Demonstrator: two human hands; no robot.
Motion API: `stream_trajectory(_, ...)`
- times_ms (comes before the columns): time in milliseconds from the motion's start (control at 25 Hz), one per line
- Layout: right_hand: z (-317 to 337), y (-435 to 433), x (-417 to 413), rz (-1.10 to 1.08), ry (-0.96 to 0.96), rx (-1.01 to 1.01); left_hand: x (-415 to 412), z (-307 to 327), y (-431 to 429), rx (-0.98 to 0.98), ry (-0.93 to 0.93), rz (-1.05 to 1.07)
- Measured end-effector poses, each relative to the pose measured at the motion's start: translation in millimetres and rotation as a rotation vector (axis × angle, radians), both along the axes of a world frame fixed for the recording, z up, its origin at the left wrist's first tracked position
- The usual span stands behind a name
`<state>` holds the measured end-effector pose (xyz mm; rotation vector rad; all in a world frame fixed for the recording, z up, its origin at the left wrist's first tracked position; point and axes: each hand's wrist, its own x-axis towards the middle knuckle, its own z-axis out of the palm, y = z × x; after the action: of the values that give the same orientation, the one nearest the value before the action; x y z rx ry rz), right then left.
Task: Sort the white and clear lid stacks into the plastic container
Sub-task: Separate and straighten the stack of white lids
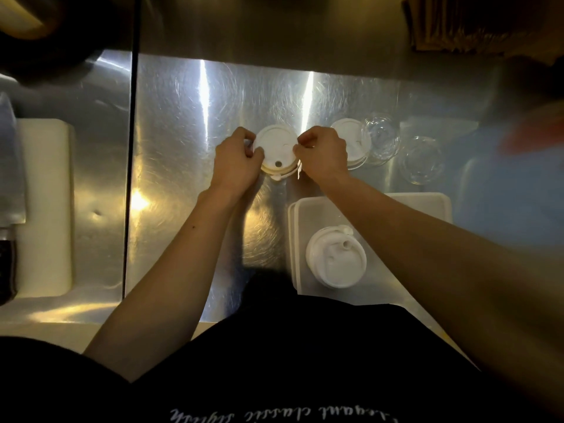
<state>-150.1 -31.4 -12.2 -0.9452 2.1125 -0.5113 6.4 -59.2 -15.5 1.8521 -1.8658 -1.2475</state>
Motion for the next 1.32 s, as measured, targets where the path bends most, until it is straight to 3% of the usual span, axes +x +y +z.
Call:
stream_trajectory(200,6,0,-7,0.098,-0.060,0.035,3,-3,5,0.030,-0.030,0.038)
stream_trajectory(480,7,5,-11,0.077,-0.138,0.103,-1,-2,5,0.034,-0.034,0.034)
stream_trajectory(880,22,13,-32,-0.136,-0.323,0.063,-27,16,-1,-0.135,0.044,0.013)
stream_trajectory(1040,31,25,-59,-0.232,-0.180,0.029,-63,18,-5,-0.114,0.098,-0.090)
stream_trajectory(1320,35,37,-91,-0.214,-0.031,0.044,-110,1,-6,-0.019,0.097,-0.270)
